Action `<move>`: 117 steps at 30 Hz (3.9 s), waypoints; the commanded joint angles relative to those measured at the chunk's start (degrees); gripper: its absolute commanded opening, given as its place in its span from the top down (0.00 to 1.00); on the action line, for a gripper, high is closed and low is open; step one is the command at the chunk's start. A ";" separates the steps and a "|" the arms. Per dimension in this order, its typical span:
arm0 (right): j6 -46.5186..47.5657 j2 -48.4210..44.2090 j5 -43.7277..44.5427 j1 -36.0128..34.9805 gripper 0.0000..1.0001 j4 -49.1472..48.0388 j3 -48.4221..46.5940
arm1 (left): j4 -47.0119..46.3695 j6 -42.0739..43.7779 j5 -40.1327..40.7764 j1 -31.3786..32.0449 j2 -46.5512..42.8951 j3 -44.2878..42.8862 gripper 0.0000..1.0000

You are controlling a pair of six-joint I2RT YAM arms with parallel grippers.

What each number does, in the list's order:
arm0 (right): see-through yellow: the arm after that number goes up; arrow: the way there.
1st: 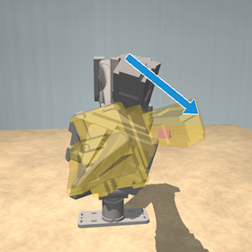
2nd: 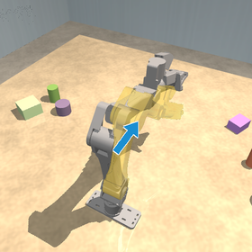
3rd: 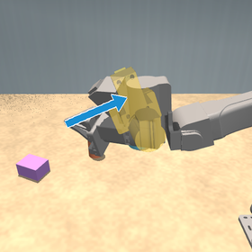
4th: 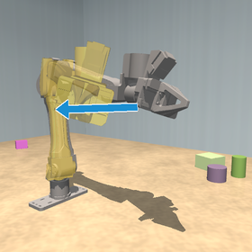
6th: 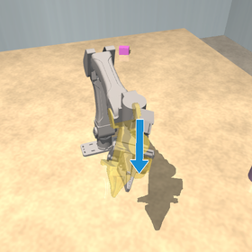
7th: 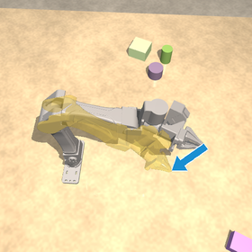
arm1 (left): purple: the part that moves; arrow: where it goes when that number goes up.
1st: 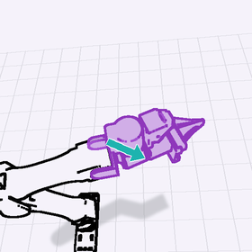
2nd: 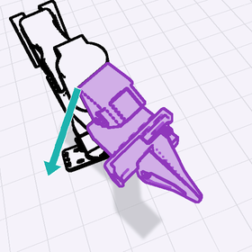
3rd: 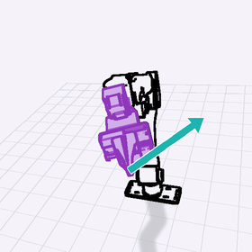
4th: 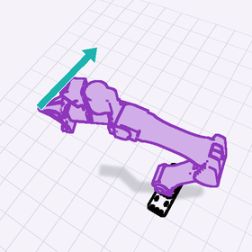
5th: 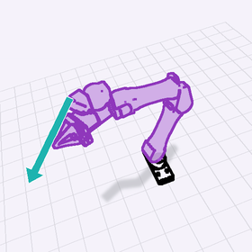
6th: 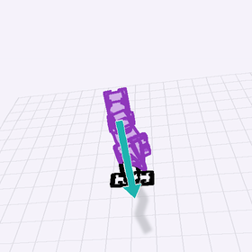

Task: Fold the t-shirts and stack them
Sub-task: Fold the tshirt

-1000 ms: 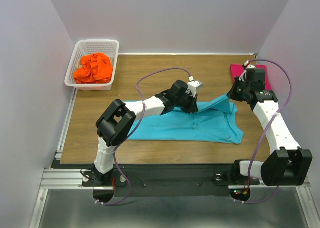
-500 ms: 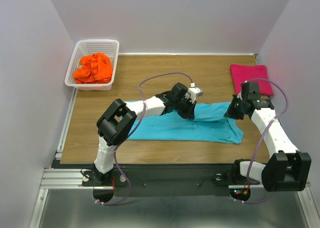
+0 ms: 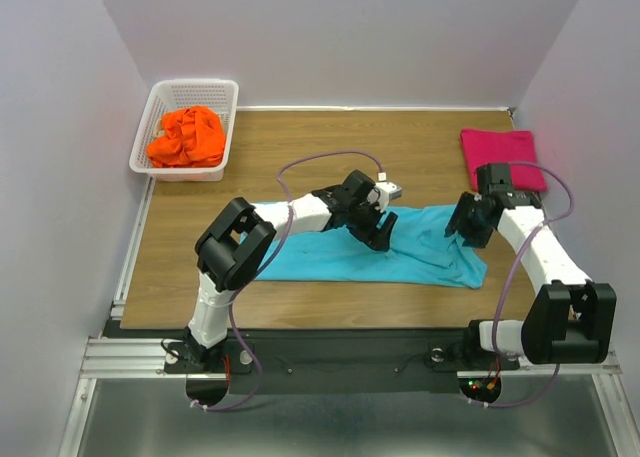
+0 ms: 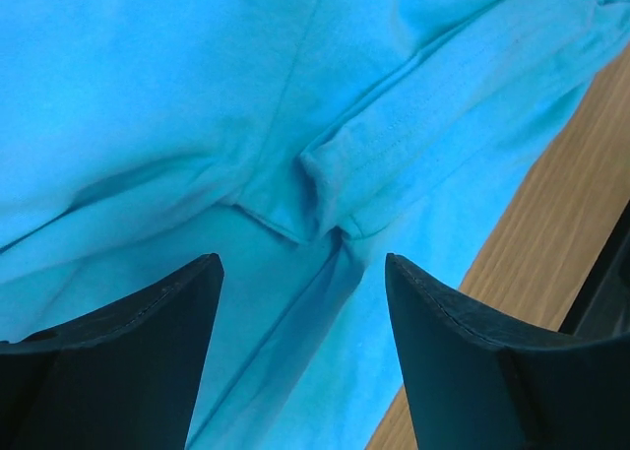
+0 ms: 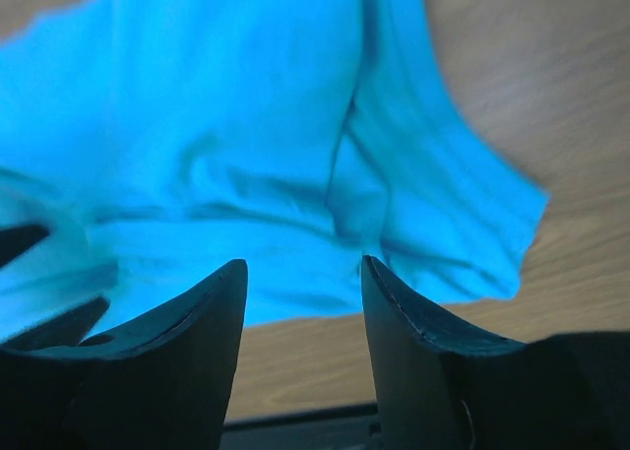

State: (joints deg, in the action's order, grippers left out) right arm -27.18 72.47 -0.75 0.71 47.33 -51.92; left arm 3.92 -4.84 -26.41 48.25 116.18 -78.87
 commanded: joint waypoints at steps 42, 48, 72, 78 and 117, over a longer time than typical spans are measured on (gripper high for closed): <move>3.45 14.02 1.02 8.87 0.46 -28.00 -2.66 | 2.93 -16.52 33.18 -36.74 -19.42 14.54 0.35; 3.71 13.14 1.02 8.87 0.46 -28.00 -1.43 | 5.39 -14.23 34.24 -33.66 -16.78 14.27 0.45; 4.77 13.67 0.40 8.96 0.46 -28.00 -0.72 | 9.61 -15.28 33.61 -26.36 -26.01 28.77 0.55; 4.42 13.93 1.98 8.87 0.46 -28.00 -1.60 | 7.59 -18.36 36.52 -29.87 -31.97 28.95 0.48; 2.48 18.59 -1.00 8.87 0.56 -28.79 -2.31 | 5.13 -16.34 34.06 -33.92 -23.11 24.20 0.52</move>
State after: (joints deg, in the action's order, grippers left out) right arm -24.23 90.26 -0.49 9.41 21.12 -52.66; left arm 9.21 -21.54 7.35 14.39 92.95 -52.66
